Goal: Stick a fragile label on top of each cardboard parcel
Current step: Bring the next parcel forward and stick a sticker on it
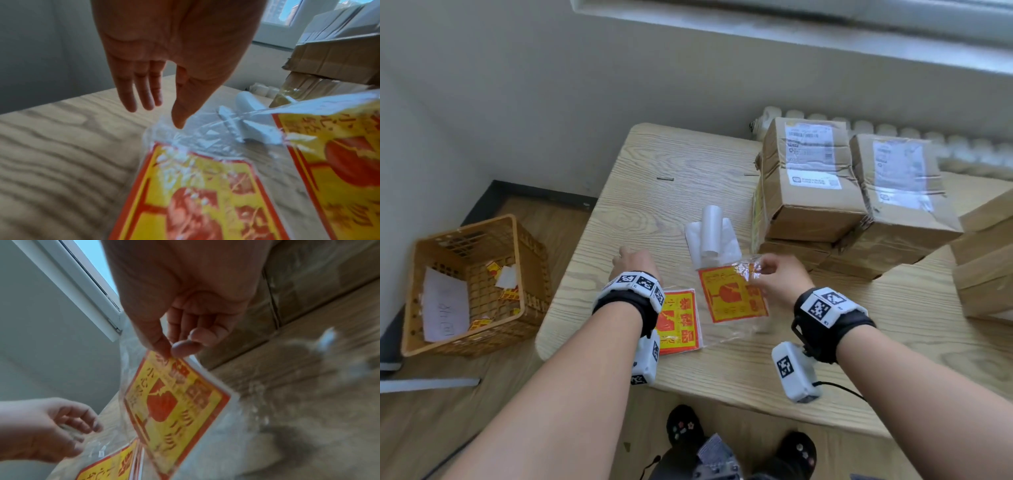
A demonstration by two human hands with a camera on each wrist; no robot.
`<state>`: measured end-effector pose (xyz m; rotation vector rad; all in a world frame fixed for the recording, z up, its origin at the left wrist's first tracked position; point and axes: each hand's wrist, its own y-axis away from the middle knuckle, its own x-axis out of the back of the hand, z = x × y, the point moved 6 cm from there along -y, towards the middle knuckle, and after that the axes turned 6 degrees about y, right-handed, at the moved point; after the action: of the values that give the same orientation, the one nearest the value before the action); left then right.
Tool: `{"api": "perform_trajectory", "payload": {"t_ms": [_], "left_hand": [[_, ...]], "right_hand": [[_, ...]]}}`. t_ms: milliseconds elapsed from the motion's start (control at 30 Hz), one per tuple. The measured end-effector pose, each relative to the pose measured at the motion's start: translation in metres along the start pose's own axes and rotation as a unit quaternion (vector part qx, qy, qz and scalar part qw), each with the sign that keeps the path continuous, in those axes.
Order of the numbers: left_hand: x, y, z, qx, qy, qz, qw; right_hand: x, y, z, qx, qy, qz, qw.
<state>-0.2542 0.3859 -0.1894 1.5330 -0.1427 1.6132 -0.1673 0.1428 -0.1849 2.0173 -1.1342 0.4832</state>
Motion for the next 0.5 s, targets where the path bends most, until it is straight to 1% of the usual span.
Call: {"api": "perform_trajectory", "payload": {"t_ms": [67,100,133,200,267,333,367,433,500], "left_hand": [[0.014,0.005,0.022,-0.041,0.04,0.033,0.998],[0.022,0.009,0.035,-0.069,0.076,0.038,0.994],[0.028,0.013,0.049,-0.1,0.127,0.028,0.987],[0.035,0.028,0.08,-0.151,0.234,-0.032,0.96],[0.037,0.045,0.107,-0.176,0.297,-0.111,0.932],[0.033,0.06,0.128,-0.194,0.286,-0.188,0.919],[0.031,0.066,0.137,-0.206,0.262,-0.209,0.919],[0.029,0.075,0.15,-0.229,0.211,-0.214,0.926],[0.034,0.083,0.16,-0.236,0.2,-0.198,0.93]], "right_hand": [[0.014,0.006,-0.002,0.006,-0.007,0.022,1.0],[0.021,0.009,-0.004,0.01,-0.008,0.034,0.999],[0.028,0.012,-0.006,0.016,-0.007,0.045,0.999],[0.043,0.021,-0.011,0.033,-0.001,0.066,0.997],[0.058,0.029,-0.016,0.052,0.007,0.085,0.995],[0.073,0.037,-0.022,0.072,0.016,0.102,0.992],[0.081,0.041,-0.025,0.083,0.016,0.111,0.99],[0.099,0.047,-0.031,0.101,0.013,0.132,0.986],[0.117,0.054,-0.037,0.12,0.006,0.142,0.983]]}}
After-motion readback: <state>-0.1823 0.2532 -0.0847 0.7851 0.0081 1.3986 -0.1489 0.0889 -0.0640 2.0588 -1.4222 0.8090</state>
